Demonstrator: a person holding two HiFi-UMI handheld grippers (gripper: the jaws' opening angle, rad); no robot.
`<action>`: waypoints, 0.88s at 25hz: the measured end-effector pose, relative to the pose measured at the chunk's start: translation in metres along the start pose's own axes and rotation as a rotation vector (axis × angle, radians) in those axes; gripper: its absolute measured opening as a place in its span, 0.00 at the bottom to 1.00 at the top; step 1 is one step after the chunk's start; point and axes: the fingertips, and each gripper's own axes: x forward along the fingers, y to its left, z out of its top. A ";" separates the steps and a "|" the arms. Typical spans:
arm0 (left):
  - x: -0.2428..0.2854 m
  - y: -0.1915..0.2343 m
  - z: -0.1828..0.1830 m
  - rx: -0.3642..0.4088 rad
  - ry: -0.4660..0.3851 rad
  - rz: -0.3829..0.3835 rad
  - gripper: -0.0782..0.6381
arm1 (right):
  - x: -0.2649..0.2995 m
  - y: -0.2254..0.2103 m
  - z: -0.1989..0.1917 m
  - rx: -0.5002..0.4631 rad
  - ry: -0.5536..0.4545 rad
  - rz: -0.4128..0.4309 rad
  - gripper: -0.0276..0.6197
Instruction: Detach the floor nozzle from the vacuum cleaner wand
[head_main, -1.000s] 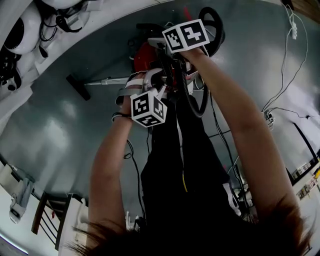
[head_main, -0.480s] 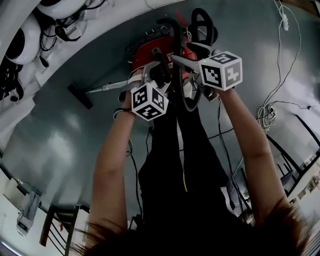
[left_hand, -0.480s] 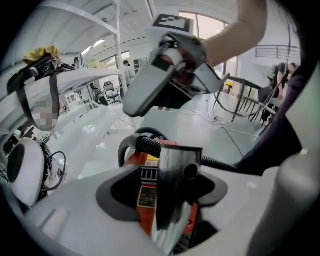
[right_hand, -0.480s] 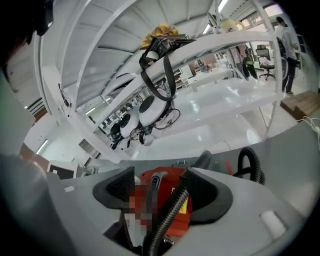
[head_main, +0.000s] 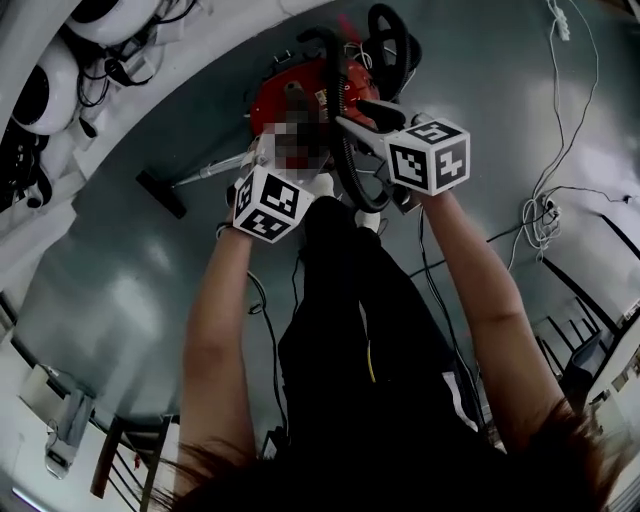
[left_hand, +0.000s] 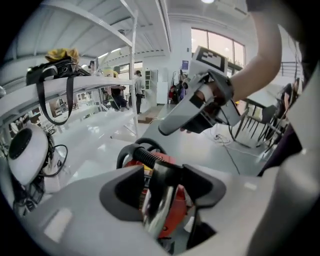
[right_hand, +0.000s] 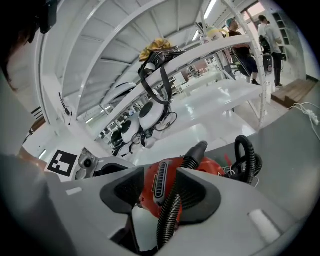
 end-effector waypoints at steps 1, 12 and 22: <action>-0.002 -0.004 0.004 -0.010 -0.013 0.002 0.44 | -0.005 0.002 -0.001 0.004 -0.009 0.000 0.35; -0.008 0.046 0.014 -0.151 -0.009 0.386 0.12 | -0.040 0.028 -0.019 -0.019 -0.018 0.003 0.25; -0.033 0.031 0.025 -0.264 -0.125 0.378 0.12 | -0.050 0.022 -0.028 -0.036 -0.066 -0.081 0.04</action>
